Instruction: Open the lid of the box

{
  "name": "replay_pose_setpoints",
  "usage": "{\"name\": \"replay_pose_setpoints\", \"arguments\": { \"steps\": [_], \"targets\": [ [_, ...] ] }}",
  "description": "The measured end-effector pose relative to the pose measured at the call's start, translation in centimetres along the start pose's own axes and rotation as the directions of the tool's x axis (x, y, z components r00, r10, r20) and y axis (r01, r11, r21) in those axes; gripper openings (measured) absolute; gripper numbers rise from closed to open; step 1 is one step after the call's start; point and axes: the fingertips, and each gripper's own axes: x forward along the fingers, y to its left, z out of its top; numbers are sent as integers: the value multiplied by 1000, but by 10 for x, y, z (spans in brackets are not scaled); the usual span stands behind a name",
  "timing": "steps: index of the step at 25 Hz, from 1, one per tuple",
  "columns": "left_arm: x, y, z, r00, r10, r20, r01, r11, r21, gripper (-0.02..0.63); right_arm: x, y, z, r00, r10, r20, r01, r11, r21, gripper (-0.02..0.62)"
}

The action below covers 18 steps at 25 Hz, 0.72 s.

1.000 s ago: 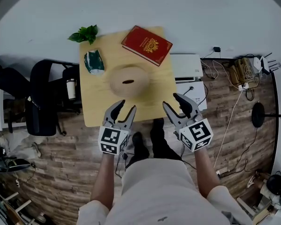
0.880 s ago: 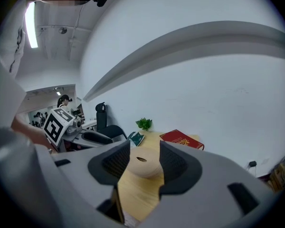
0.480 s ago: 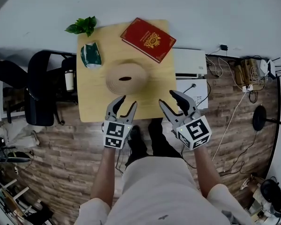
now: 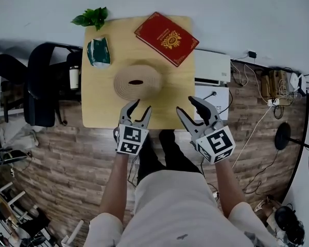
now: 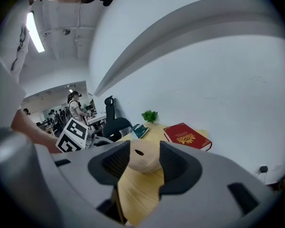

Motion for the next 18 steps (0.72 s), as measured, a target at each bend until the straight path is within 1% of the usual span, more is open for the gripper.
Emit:
{"name": "replay_pose_setpoints", "arguments": {
  "steps": [4,9,11,15,18],
  "targets": [
    [12,2,-10,999,34,-38,-33,999,34,176,4,-6,-5,1000,25,-9,-25,1000,-4,179],
    [22,2,-20,993,88,-79,-75,986,148,183,7,-12,-14,999,47,-12,-47,999,5,179],
    [24,2,-22,991,103,-82,-87,981,174,186,8,-13,-18,999,51,-15,-51,999,14,179],
    [31,6,-28,988,114,-102,-91,974,208,189,11,-13,-23,998,59,-21,-59,998,28,179],
    [38,9,-33,985,127,-116,-93,959,267,192,13,-14,-26,998,57,-25,-57,998,38,179]
  ]
}}
